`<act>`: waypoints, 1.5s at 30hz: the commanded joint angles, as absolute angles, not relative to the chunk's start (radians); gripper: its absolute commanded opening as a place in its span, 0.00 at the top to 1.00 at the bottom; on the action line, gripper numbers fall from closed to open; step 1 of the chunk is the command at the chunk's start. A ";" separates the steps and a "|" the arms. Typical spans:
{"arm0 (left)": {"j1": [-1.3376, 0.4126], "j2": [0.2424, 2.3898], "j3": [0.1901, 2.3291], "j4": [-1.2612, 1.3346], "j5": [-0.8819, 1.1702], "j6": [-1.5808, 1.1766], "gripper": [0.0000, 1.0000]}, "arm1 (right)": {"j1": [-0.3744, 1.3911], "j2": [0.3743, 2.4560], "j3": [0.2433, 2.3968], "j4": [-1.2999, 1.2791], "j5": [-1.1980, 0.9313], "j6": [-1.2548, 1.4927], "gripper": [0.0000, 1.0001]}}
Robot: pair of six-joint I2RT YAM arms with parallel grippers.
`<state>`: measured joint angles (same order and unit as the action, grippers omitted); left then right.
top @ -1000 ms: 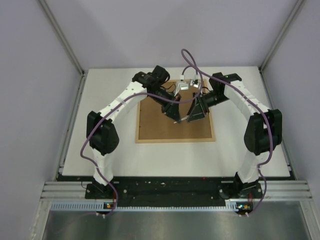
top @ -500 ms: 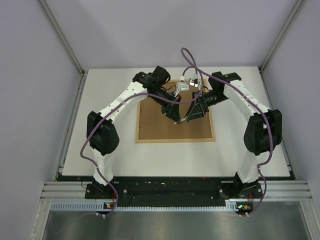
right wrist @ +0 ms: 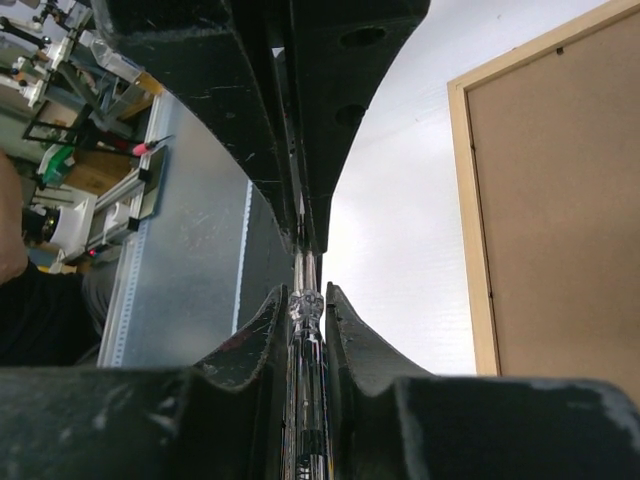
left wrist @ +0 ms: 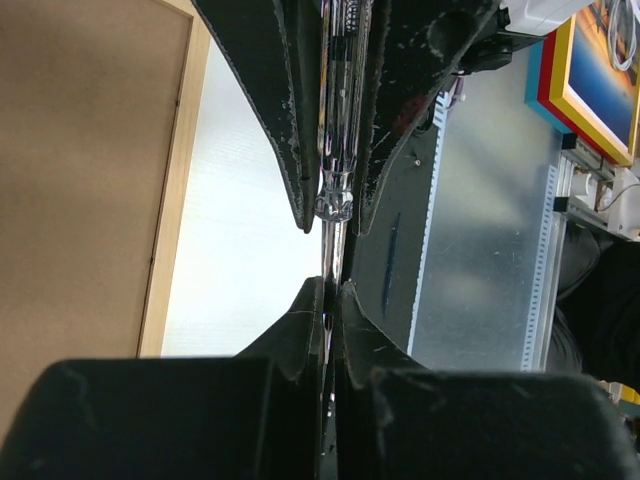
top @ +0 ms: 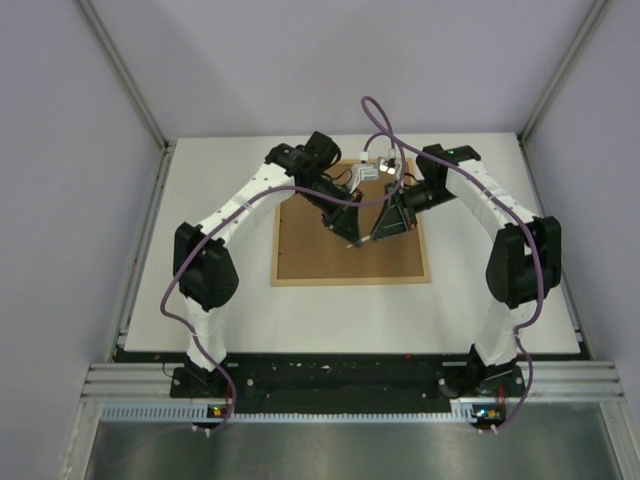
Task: Take the photo out of the frame
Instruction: Adjust the screwdriver, then release the photo frame item from the photo frame.
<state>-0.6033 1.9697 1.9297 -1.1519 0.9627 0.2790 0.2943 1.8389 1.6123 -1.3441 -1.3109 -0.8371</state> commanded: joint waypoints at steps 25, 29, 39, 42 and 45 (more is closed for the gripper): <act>-0.486 1.853 1.927 -0.948 0.847 0.115 0.24 | 0.345 1.801 1.625 -1.427 -1.356 -0.772 1.00; -0.376 1.763 1.905 -0.953 0.799 0.130 0.16 | 0.347 1.726 1.514 -1.041 -1.214 -0.374 1.00; -0.158 1.502 1.412 -0.671 0.426 0.065 0.11 | 0.374 1.801 1.468 -0.454 -0.890 0.302 1.00; -0.109 1.503 1.289 -0.576 0.443 0.042 0.08 | 0.420 1.899 1.546 -0.454 -0.813 0.322 1.00; -0.077 1.552 1.230 -0.548 0.481 0.022 0.07 | 0.465 1.983 1.612 -0.454 -0.758 0.360 1.00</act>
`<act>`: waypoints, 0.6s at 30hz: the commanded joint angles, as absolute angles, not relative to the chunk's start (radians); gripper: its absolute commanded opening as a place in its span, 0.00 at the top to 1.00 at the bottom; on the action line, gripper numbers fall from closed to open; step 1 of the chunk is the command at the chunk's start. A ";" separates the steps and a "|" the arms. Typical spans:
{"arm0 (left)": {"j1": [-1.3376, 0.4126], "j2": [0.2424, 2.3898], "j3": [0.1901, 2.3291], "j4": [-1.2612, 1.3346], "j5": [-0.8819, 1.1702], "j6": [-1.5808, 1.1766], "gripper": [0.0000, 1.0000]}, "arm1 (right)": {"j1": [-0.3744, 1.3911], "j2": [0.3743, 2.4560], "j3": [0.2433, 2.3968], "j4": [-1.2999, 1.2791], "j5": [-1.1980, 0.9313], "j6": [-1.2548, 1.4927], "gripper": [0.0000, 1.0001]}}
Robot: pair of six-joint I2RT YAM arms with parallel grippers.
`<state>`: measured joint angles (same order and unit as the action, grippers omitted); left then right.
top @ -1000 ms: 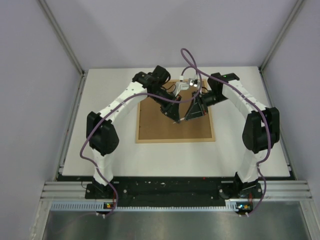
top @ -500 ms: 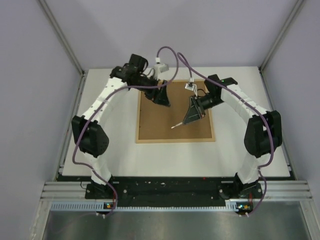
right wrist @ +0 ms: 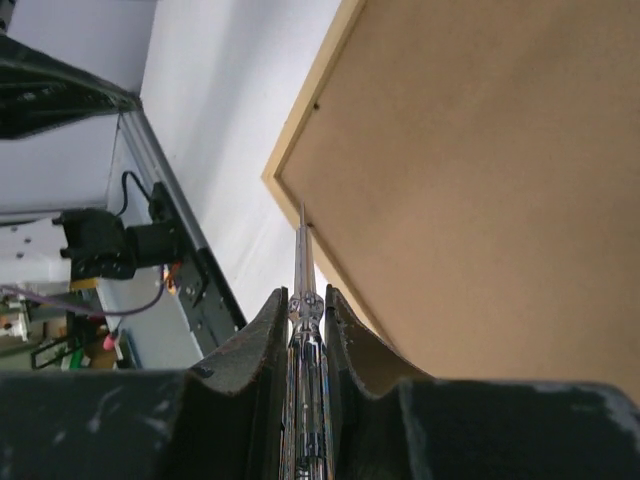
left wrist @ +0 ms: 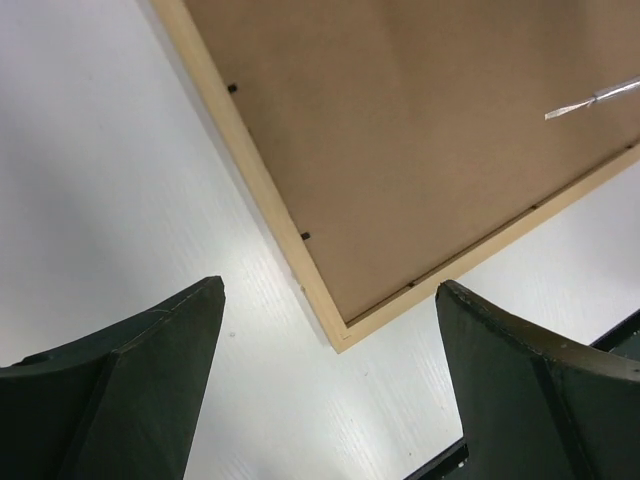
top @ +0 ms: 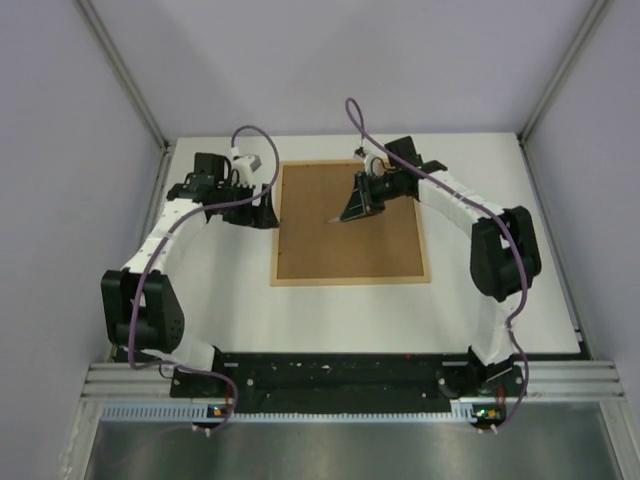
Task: Take the photo out of the frame
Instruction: Release the photo frame item from the photo frame.
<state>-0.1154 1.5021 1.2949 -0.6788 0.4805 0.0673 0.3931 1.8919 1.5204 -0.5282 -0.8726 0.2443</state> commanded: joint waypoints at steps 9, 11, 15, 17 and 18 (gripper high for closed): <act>0.020 1.718 1.250 -0.514 0.639 0.003 0.06 | 0.515 2.192 1.693 -0.204 -0.785 0.638 1.00; 0.031 1.752 1.253 -0.494 0.675 -0.037 0.01 | 0.532 2.213 1.706 -0.163 -0.791 0.684 1.00; 0.029 1.818 1.261 -0.453 0.721 -0.084 0.01 | 0.555 2.252 1.713 -0.109 -0.799 0.736 1.00; 0.031 1.842 1.256 -0.431 0.741 -0.112 0.01 | 0.564 2.284 1.723 -0.092 -0.814 0.762 1.00; 0.029 1.850 1.247 -0.419 0.749 -0.130 0.01 | 0.568 2.302 1.732 -0.092 -0.824 0.775 1.00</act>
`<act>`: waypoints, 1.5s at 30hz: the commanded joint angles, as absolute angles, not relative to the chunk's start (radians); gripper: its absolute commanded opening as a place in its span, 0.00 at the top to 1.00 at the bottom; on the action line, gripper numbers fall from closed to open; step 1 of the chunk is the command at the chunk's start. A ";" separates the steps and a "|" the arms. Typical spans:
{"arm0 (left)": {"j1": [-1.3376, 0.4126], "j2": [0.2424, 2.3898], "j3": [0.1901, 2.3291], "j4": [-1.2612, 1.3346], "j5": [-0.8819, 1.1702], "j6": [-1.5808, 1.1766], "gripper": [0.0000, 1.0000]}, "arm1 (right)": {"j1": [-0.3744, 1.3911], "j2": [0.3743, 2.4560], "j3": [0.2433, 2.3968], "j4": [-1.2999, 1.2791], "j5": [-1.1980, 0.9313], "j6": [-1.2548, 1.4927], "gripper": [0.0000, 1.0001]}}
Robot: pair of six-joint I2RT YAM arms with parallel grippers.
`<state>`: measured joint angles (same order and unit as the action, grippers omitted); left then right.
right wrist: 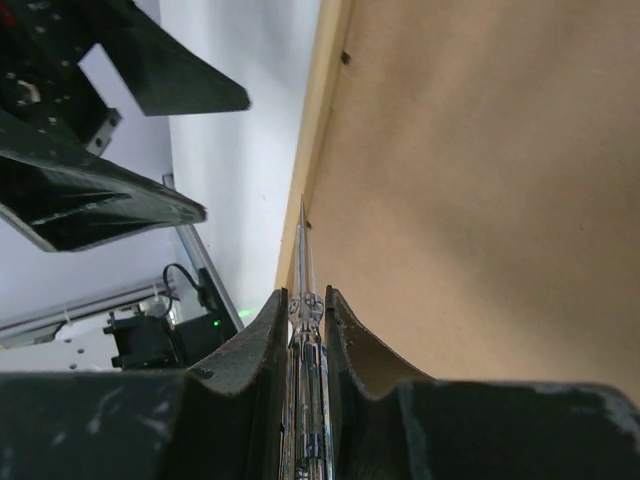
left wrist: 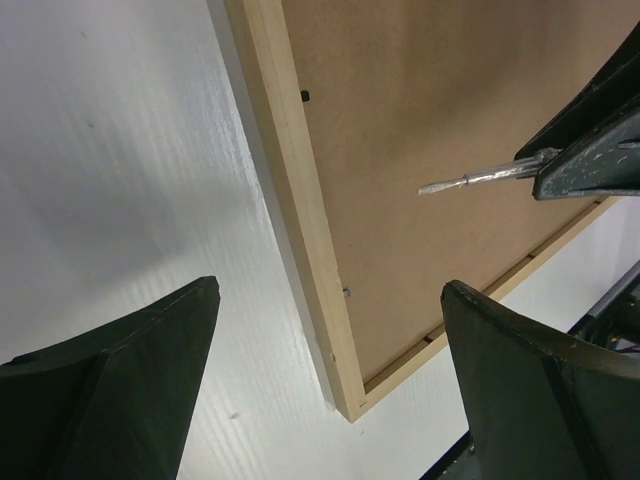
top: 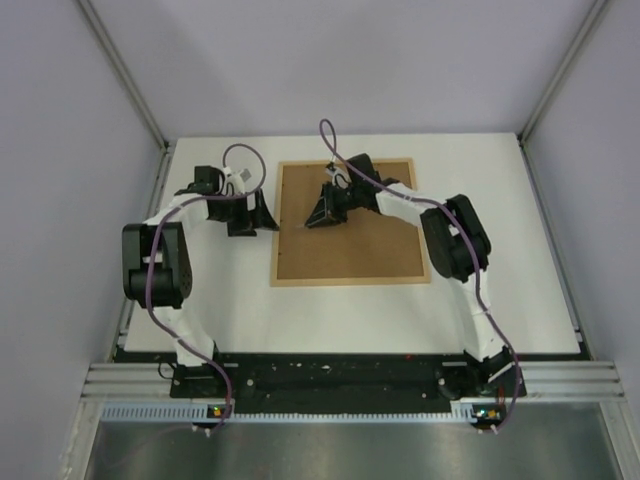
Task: Take the photo out of the frame
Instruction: Release the photo frame item from the photo frame.
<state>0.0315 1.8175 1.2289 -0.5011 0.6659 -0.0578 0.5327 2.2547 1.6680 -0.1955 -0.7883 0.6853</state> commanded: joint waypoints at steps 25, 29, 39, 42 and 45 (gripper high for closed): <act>0.032 1.925 1.135 -0.193 0.920 -0.334 0.02 | 0.620 2.273 1.583 -0.063 -0.841 0.772 1.00; 0.034 1.934 1.132 -0.184 0.930 -0.348 0.02 | 0.621 2.255 1.557 -0.022 -0.865 0.785 1.00; 0.034 1.936 1.126 -0.170 0.945 -0.364 0.03 | 0.626 2.290 1.568 0.028 -0.868 0.815 1.00; 0.032 1.933 1.126 -0.170 0.946 -0.365 0.03 | 0.632 2.307 1.586 0.028 -0.868 0.819 1.00; 0.032 1.934 1.124 -0.169 0.948 -0.367 0.03 | 0.638 2.319 1.597 0.025 -0.867 0.822 1.00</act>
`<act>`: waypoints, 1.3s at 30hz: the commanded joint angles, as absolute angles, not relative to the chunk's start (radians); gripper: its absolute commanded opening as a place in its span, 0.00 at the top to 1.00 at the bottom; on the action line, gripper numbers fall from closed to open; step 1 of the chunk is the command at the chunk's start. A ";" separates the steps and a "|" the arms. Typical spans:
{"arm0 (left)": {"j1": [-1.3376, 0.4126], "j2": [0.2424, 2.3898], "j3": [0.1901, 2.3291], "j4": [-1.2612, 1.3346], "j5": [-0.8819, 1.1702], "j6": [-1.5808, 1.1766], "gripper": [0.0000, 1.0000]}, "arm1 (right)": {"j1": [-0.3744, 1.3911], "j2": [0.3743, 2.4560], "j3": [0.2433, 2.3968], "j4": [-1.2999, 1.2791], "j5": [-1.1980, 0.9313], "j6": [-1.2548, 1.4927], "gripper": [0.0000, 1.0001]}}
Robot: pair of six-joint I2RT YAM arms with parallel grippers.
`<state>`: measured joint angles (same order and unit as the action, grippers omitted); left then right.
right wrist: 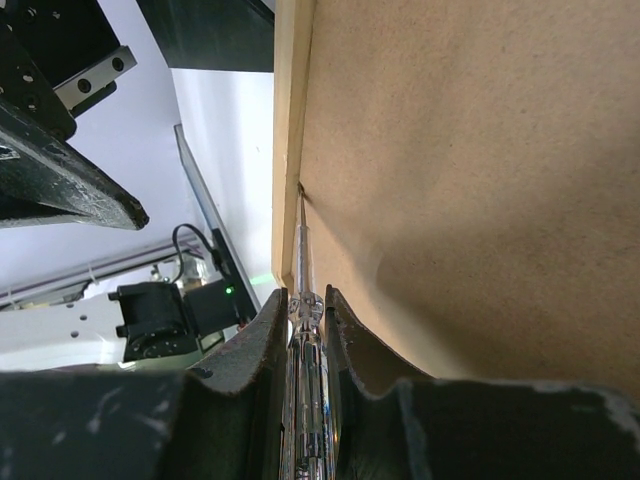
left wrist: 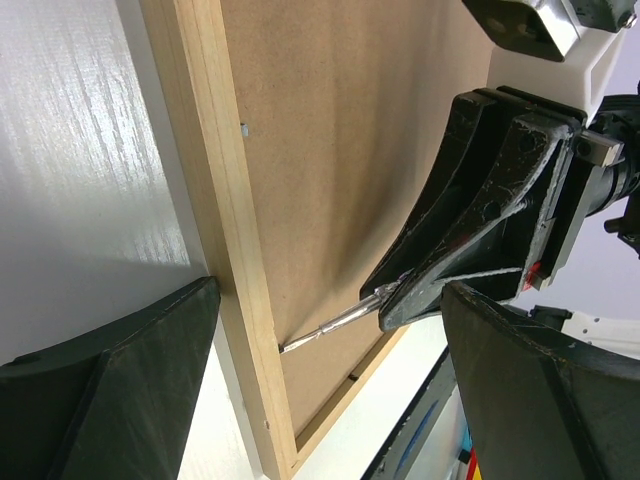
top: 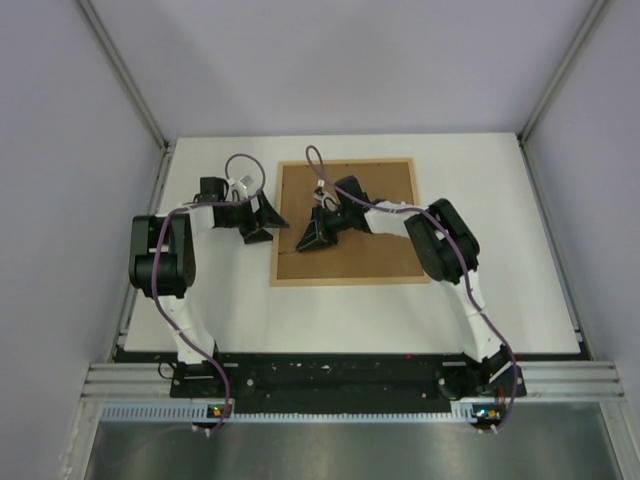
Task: Take the photo out of the frame
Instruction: Release the photo frame item from the photo frame.
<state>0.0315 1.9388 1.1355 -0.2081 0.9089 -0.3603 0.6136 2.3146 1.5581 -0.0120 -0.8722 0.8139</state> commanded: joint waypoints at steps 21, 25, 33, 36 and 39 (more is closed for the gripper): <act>0.034 1.931 1.118 -0.161 0.954 -0.374 0.03 | 0.603 2.249 1.588 -0.063 -0.830 0.739 1.00; 0.032 1.933 1.118 -0.160 0.956 -0.377 0.03 | 0.592 2.243 1.583 -0.063 -0.827 0.736 1.00; 0.032 1.931 1.118 -0.160 0.954 -0.377 0.03 | 0.591 2.267 1.586 -0.067 -0.819 0.727 1.00; 0.032 1.933 1.118 -0.158 0.956 -0.379 0.04 | 0.595 2.283 1.592 -0.066 -0.824 0.730 1.00; 0.034 1.933 1.118 -0.155 0.959 -0.382 0.04 | 0.604 2.292 1.600 -0.067 -0.831 0.733 1.00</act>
<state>0.0322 1.9388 1.1244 -0.1856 0.9230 -0.3698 0.5938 2.3085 1.5726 -0.0525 -0.8505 0.7517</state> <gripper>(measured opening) 0.968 0.153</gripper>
